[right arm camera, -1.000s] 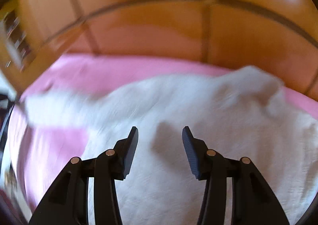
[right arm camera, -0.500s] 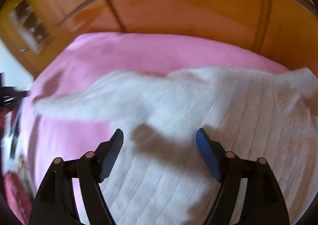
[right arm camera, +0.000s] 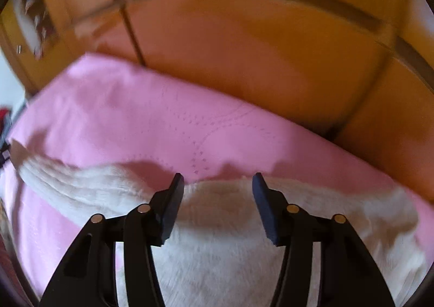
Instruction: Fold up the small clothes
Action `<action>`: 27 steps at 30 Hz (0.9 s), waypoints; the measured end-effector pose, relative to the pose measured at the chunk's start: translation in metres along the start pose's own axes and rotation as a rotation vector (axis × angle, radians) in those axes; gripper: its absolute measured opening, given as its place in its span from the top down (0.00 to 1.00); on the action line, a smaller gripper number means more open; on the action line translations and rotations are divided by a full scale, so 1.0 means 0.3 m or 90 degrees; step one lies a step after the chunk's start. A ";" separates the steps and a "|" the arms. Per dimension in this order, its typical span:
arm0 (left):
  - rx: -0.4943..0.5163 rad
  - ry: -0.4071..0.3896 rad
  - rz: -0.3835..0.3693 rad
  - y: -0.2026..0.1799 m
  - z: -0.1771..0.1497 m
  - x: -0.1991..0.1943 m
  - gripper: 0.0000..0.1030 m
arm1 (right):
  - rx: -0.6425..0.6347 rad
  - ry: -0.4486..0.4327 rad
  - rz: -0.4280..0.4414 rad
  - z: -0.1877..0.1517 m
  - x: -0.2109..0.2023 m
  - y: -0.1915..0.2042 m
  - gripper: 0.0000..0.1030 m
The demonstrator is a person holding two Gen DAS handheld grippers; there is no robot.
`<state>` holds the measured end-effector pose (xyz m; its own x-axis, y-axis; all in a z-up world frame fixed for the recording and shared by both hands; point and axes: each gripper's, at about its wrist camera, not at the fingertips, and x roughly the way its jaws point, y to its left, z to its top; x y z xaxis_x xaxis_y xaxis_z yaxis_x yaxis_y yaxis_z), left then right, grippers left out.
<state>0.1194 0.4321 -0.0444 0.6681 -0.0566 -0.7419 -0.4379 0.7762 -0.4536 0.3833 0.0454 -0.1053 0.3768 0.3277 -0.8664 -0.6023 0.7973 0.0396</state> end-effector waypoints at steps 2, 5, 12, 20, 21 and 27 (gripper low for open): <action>0.009 0.021 -0.012 -0.002 -0.009 0.028 0.22 | -0.043 0.037 0.000 -0.009 0.054 0.023 0.39; 0.042 0.039 -0.030 -0.026 -0.034 0.066 0.60 | -0.080 0.051 0.015 -0.027 0.059 0.017 0.40; 0.165 0.010 -0.033 -0.178 -0.097 -0.008 0.85 | -0.211 0.074 0.003 -0.067 0.001 0.116 0.95; 0.085 -0.096 -0.162 -0.249 -0.064 -0.272 0.86 | -0.036 -0.161 -0.049 0.043 -0.194 0.035 1.00; 0.054 -0.102 -0.157 -0.253 -0.036 -0.263 0.86 | 0.001 -0.182 -0.067 0.059 -0.190 0.010 1.00; -0.071 -0.078 -0.015 -0.196 0.104 -0.044 0.79 | 0.101 -0.154 -0.077 0.067 -0.072 -0.042 0.99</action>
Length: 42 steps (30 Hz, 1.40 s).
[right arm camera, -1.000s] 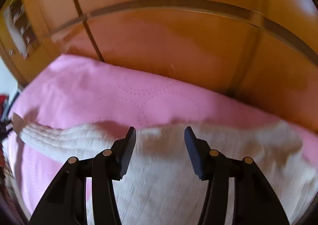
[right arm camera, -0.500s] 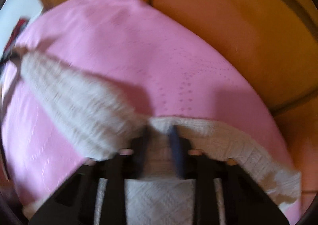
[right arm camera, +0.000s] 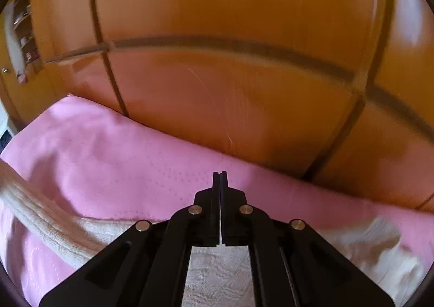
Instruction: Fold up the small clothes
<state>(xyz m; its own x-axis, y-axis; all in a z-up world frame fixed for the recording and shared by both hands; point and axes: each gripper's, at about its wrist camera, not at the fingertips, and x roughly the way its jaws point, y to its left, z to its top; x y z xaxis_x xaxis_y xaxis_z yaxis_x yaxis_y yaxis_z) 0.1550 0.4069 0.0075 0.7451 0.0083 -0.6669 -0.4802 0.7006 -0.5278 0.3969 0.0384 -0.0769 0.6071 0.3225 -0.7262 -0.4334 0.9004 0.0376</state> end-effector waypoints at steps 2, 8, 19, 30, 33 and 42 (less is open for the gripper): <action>-0.024 0.028 0.046 0.041 -0.006 0.066 0.54 | -0.007 0.007 0.016 -0.031 -0.001 -0.005 0.86; -0.102 0.018 0.065 0.194 -0.061 0.048 0.32 | -0.079 0.046 0.084 -0.135 -0.090 0.055 0.59; -0.080 0.017 -0.010 0.238 -0.157 0.036 0.32 | -0.205 0.157 0.127 -0.194 0.112 0.287 0.18; -0.041 0.029 -0.016 0.140 -0.080 0.203 0.88 | -0.249 0.078 0.108 -0.146 0.000 0.312 0.96; -0.044 -0.012 -0.025 0.093 -0.046 0.156 0.88 | -0.193 0.015 0.052 -0.102 -0.011 0.279 0.96; -0.100 -0.010 0.007 0.089 -0.117 0.113 0.24 | -0.064 0.007 -0.003 -0.140 0.004 0.164 0.29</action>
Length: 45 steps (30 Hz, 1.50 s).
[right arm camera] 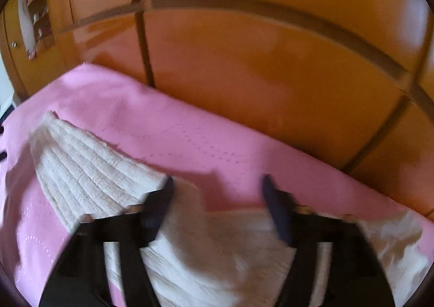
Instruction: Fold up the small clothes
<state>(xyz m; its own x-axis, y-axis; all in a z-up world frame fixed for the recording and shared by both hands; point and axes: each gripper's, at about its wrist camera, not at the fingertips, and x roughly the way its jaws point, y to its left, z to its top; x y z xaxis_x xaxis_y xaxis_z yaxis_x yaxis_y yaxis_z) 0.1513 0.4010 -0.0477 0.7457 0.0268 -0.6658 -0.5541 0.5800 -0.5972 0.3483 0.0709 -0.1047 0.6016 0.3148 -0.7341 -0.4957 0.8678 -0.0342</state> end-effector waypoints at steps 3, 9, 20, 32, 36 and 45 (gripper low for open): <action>0.003 0.027 -0.012 0.028 -0.075 -0.018 0.25 | 0.035 0.008 0.007 -0.088 -0.082 -0.058 0.18; 0.028 0.048 -0.020 -0.035 -0.156 0.045 0.27 | 0.098 0.046 0.051 -0.366 -0.300 -0.144 0.12; -0.031 0.020 0.072 -0.054 -0.041 0.189 0.96 | 0.270 0.090 -0.043 -0.914 -0.746 -0.374 0.08; -0.050 -0.004 0.126 0.110 -0.168 -0.110 0.93 | 0.268 0.075 -0.063 -0.945 -0.753 -0.341 0.03; -0.042 -0.027 0.087 0.021 -0.211 -0.210 0.45 | 0.321 0.038 -0.056 -0.992 -0.839 -0.409 0.04; 0.246 0.054 -0.065 -0.409 -0.635 -0.325 0.37 | 0.594 -0.049 -0.164 -1.268 -1.092 -0.815 0.15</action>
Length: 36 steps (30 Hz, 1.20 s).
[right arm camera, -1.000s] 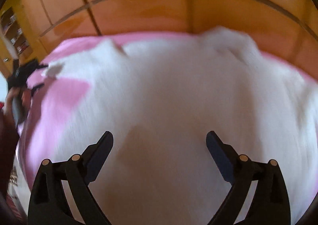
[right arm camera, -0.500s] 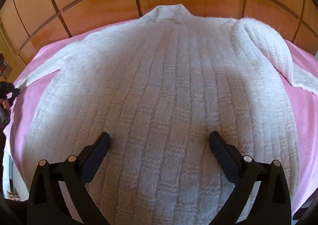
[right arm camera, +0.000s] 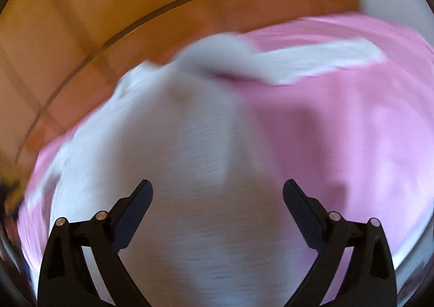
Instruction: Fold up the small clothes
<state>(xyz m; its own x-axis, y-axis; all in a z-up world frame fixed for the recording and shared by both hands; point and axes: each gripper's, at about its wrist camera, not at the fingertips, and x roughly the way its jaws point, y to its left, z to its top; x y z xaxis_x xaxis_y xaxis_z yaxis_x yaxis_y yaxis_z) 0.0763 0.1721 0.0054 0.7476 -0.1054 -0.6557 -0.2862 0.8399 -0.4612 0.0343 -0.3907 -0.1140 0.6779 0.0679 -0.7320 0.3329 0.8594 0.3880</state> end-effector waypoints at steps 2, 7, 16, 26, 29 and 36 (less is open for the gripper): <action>0.062 0.022 -0.028 -0.120 -0.086 0.016 0.37 | 0.061 -0.026 -0.035 0.038 -0.022 -0.124 0.22; 0.224 0.096 -0.061 -0.391 -0.324 0.099 0.37 | 0.013 -0.098 -0.149 0.137 -0.039 -0.257 0.23; 0.319 0.142 -0.019 -0.495 -0.492 0.241 0.27 | -0.208 -0.118 -0.305 0.319 0.144 -0.331 0.24; 0.350 0.132 -0.009 -0.532 -0.538 0.298 0.04 | -0.428 -0.106 -0.347 0.434 0.361 -0.309 0.27; 0.352 0.130 -0.008 -0.535 -0.539 0.301 0.04 | -0.466 -0.080 -0.332 0.459 0.406 -0.295 0.59; 0.351 0.129 -0.010 -0.535 -0.544 0.301 0.04 | -0.435 -0.063 -0.286 0.483 0.284 -0.229 0.94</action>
<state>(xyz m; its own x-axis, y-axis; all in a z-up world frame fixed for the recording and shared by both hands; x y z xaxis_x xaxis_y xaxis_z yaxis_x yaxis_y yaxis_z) 0.0919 -0.0593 -0.0775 0.6046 -0.1746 -0.7771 0.1190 0.9845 -0.1287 0.1641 -0.5175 -0.1218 0.6399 -0.3741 -0.6713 0.1353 0.9147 -0.3807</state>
